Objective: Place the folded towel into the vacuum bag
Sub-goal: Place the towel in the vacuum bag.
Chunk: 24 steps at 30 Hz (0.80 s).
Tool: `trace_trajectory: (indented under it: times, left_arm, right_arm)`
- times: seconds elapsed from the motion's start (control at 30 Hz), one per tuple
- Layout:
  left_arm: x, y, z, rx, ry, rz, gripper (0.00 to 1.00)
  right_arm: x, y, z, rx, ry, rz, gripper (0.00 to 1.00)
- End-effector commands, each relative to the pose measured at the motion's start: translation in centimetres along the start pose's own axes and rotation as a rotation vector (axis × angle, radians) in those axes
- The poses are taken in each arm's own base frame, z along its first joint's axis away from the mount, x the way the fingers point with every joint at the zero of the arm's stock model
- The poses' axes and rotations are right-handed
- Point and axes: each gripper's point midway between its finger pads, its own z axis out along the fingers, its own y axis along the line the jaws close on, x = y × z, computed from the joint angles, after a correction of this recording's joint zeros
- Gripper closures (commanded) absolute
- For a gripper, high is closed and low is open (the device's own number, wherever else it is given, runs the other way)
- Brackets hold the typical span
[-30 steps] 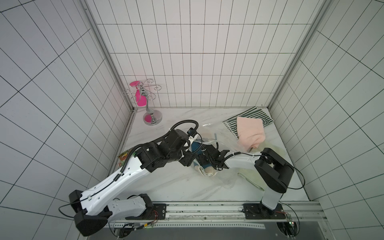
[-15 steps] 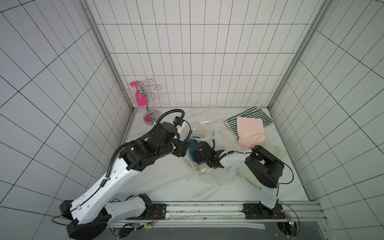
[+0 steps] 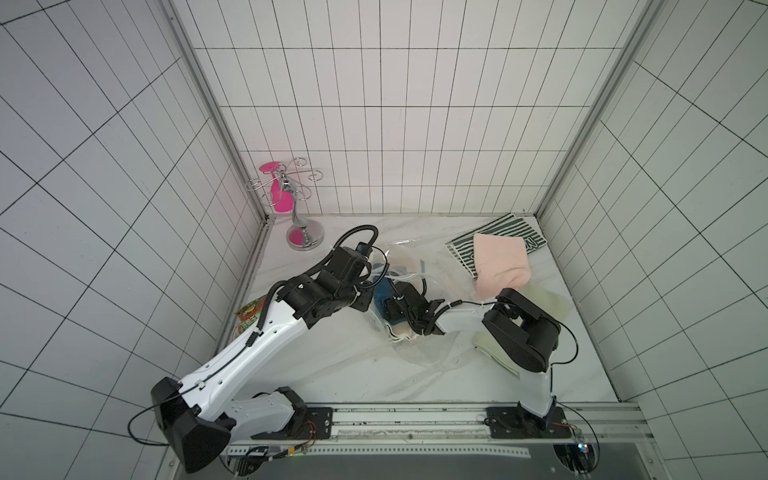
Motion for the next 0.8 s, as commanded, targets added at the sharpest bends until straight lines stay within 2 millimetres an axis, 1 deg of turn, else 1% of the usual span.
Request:
trace_trajectory:
  times: [0.0,0.03,0.1,0.17,0.2,0.23,0.3,0.37,0.4,0.43,0.47,0.5,0.57,0.6,0.63,0.7,0.77]
  left_arm:
    - [-1.5,0.2,-1.0,-0.015,-0.031,-0.007,1.00]
    - [-1.4,0.0,-2.1,0.000,-0.012,-0.010,1.00]
    - [0.0,-0.8,-4.1,0.055,0.065,-0.028,1.00]
    - [2.6,-1.7,-5.8,0.107,0.159,-0.047,1.00]
    - [4.2,-2.0,-6.4,0.113,0.212,-0.053,1.00]
    - [6.1,-2.2,-6.5,0.112,0.270,-0.055,1.00]
    - [8.9,-2.2,-6.5,0.101,0.355,-0.058,1.00]
    - [10.7,-1.6,-6.0,0.069,0.409,-0.058,1.00]
    - [11.1,-1.2,-5.7,0.044,0.420,-0.054,1.00]
    - [10.8,-0.5,-5.4,0.000,0.407,-0.060,1.00]
    - [10.3,-0.3,-5.1,-0.018,0.392,-0.060,1.00]
    - [9.5,-0.4,-4.7,-0.019,0.366,-0.057,1.00]
    - [7.8,-1.4,-3.9,0.022,0.300,-0.066,1.00]
    - [7.1,-2.2,-3.4,0.064,0.272,-0.070,1.00]
    - [6.6,-3.1,-2.9,0.106,0.255,-0.071,1.00]
    - [6.3,-4.0,-2.0,0.150,0.242,-0.080,1.00]
    - [6.6,-4.1,-1.3,0.149,0.252,-0.077,1.00]
  right_arm:
    - [5.5,-1.7,1.6,0.062,0.165,-0.026,0.23]
    - [5.8,-2.2,1.8,0.089,0.180,-0.023,0.23]
    - [6.0,-3.0,2.2,0.109,0.198,-0.011,0.23]
    - [6.1,-3.9,2.6,0.123,0.215,0.004,0.23]
    - [6.2,-4.4,2.9,0.129,0.227,0.009,0.23]
    - [6.2,-4.8,3.0,0.136,0.237,0.013,0.23]
    - [6.1,-5.2,3.0,0.129,0.241,0.007,0.23]
    - [5.8,-5.0,2.5,0.113,0.240,-0.024,0.21]
    - [5.6,-4.8,2.1,0.097,0.240,-0.036,0.20]
    - [5.5,-4.2,1.6,0.068,0.250,-0.056,0.19]
    - [5.3,-3.5,1.0,0.042,0.257,-0.077,0.19]
    - [5.0,-2.6,0.2,0.022,0.253,-0.107,0.18]
    - [4.3,-1.0,-1.3,-0.002,0.240,-0.151,0.16]
    - [3.9,-0.4,-2.0,-0.011,0.224,-0.162,0.03]
    - [3.4,0.0,-2.7,-0.017,0.202,-0.161,0.01]
    - [2.3,0.3,-3.6,-0.024,0.167,-0.135,0.01]
    - [0.9,0.4,-4.4,-0.030,0.104,-0.114,0.01]
